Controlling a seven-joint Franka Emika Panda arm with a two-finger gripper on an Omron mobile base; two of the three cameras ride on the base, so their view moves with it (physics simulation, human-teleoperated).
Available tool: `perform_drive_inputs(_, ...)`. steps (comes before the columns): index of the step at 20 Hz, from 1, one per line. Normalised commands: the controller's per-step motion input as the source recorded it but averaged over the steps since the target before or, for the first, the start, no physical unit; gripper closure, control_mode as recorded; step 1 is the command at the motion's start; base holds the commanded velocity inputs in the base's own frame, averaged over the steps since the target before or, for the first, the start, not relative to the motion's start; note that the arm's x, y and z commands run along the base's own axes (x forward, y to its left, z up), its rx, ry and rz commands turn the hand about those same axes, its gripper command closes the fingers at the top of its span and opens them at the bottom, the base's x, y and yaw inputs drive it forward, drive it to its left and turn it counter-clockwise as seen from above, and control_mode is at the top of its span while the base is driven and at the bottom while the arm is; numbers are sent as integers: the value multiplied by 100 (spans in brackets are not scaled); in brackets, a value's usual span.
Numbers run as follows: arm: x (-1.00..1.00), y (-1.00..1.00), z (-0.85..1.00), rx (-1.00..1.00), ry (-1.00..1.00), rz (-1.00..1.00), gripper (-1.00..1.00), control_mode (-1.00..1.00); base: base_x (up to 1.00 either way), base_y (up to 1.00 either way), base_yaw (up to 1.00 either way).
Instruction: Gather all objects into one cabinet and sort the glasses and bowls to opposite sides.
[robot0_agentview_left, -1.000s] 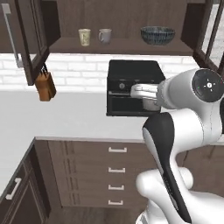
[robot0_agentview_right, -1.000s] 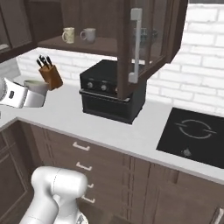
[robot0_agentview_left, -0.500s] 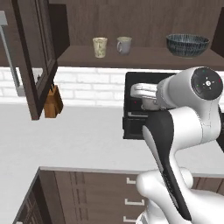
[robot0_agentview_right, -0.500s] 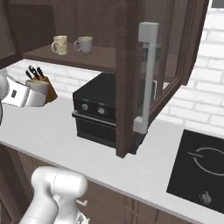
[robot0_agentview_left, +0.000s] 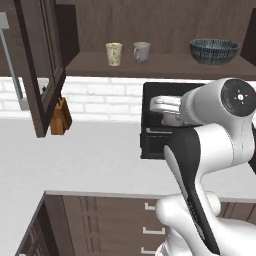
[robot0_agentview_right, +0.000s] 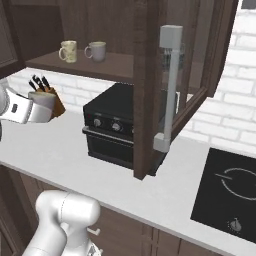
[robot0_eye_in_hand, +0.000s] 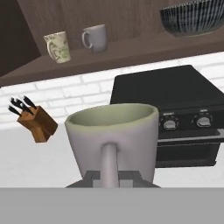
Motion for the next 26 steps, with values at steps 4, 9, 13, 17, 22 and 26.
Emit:
perform_drive_inputs(4,0,0,0,0,0,0,100,100,77,12,6)
perform_drive_inputs(9,0,0,0,0,0,0,100,100,40,15,7)
perform_drive_inputs(13,23,21,13,-1,-6,5,100,-100,0,0,0)
perform_drive_inputs(17,1,22,24,0,-7,5,100,-100,0,0,0)
perform_drive_inputs(22,0,20,37,0,-5,7,100,-100,0,0,0)
perform_drive_inputs(26,7,4,30,0,-4,9,100,-100,0,0,0)
